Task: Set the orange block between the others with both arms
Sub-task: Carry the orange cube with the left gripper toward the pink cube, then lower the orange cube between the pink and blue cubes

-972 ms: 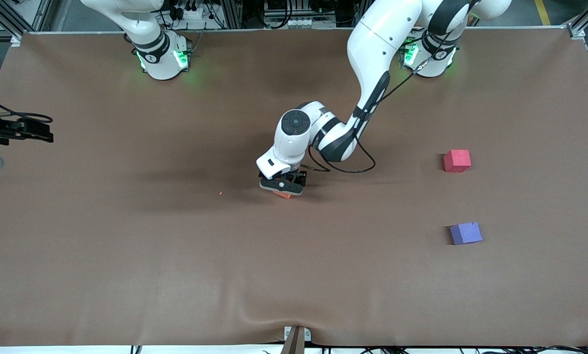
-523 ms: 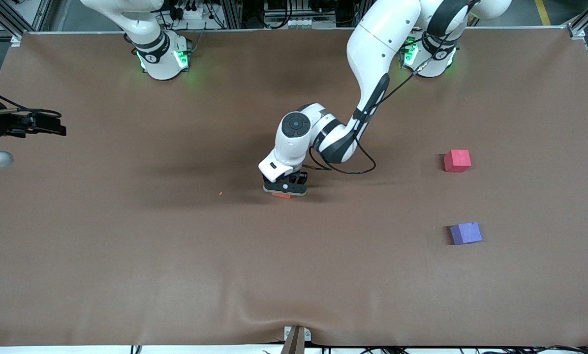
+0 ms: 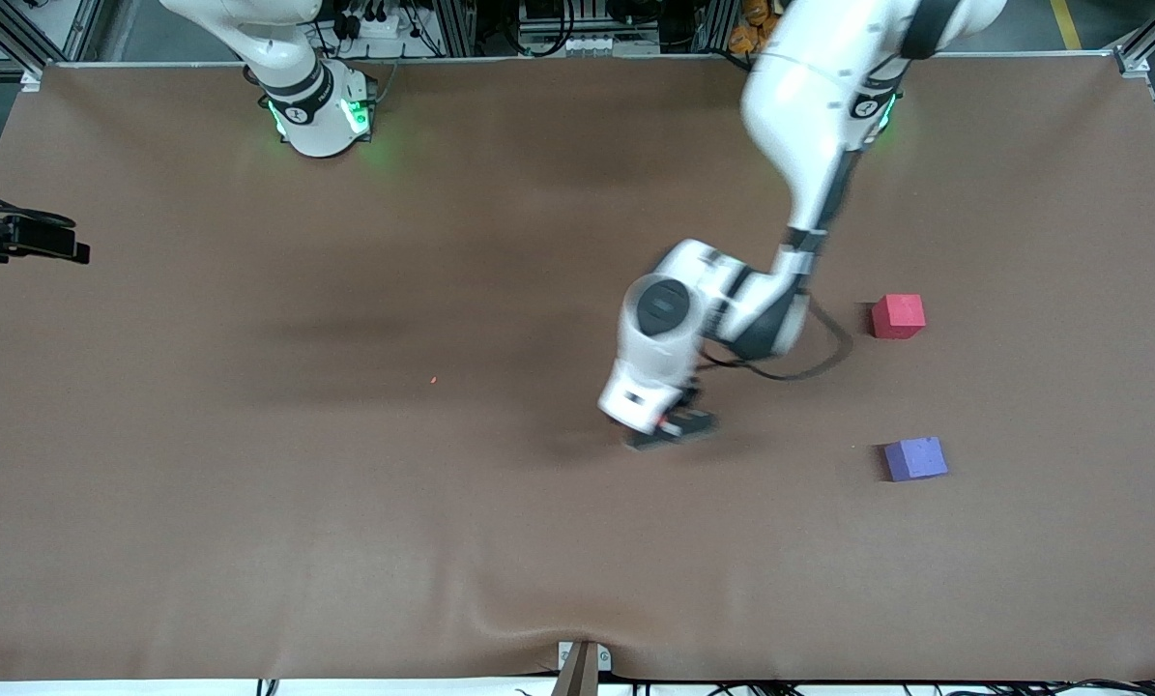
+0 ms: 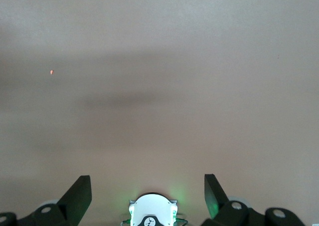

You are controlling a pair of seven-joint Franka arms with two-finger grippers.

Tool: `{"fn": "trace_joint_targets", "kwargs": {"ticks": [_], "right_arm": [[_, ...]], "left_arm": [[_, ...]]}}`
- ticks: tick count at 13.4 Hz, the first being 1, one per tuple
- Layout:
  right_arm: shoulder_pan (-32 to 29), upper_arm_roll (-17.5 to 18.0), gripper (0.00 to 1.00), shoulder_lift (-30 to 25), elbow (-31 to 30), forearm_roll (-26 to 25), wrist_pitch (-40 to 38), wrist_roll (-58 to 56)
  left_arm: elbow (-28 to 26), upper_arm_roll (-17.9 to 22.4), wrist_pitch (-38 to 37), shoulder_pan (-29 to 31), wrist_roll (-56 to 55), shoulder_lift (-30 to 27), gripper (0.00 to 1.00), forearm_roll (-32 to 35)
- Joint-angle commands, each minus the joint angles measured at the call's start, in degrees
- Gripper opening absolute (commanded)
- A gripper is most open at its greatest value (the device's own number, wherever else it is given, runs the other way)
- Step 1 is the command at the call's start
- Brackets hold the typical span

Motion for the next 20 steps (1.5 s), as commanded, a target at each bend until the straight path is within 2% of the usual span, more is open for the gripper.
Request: {"fn": "trace_joint_targets", "kwargs": {"ticks": [1, 4, 6, 9, 13, 16, 18, 20], "right_arm": [[-1.2, 0.8, 1.00, -0.8, 0.8, -1.1, -0.7, 0.8], [-1.0, 1.4, 1.00, -0.9, 0.9, -2.1, -0.7, 0.9], [-0.7, 1.3, 1.00, -0.8, 1.0, -2.5, -0.6, 1.2], [-1.9, 0.8, 1.00, -0.8, 2.1, -2.1, -0.6, 0.9], [-1.8, 1.1, 1.00, -0.8, 2.2, -2.5, -0.6, 0.7], [-1.8, 1.0, 1.00, -0.8, 2.2, -2.5, -0.5, 0.7], [-1.9, 0.9, 1.00, -0.8, 2.5, -2.5, -0.6, 0.7], [-1.8, 1.1, 1.00, -0.8, 2.5, -2.4, -0.6, 0.7]], "left_arm": [[-3.6, -1.3, -6.5, 9.4, 6.9, -5.8, 0.00, 1.6], [-10.5, -1.3, -9.2, 16.7, 16.1, -11.0, 0.00, 1.6], [-17.1, -1.2, -9.0, 19.6, 21.8, -15.1, 0.00, 1.7], [-23.5, -1.2, -8.1, 22.6, 25.4, -19.5, 0.00, 2.6], [-34.5, -1.3, 0.4, 24.9, 29.0, -24.7, 0.00, 3.9], [-41.6, -1.4, 9.6, 26.8, 29.0, -26.0, 0.00, 4.0], [-44.0, -1.4, 14.4, 27.5, 30.4, -25.3, 0.00, 4.0], [-44.4, -1.6, 16.0, 29.8, 31.8, -24.2, 0.00, 4.1]]}}
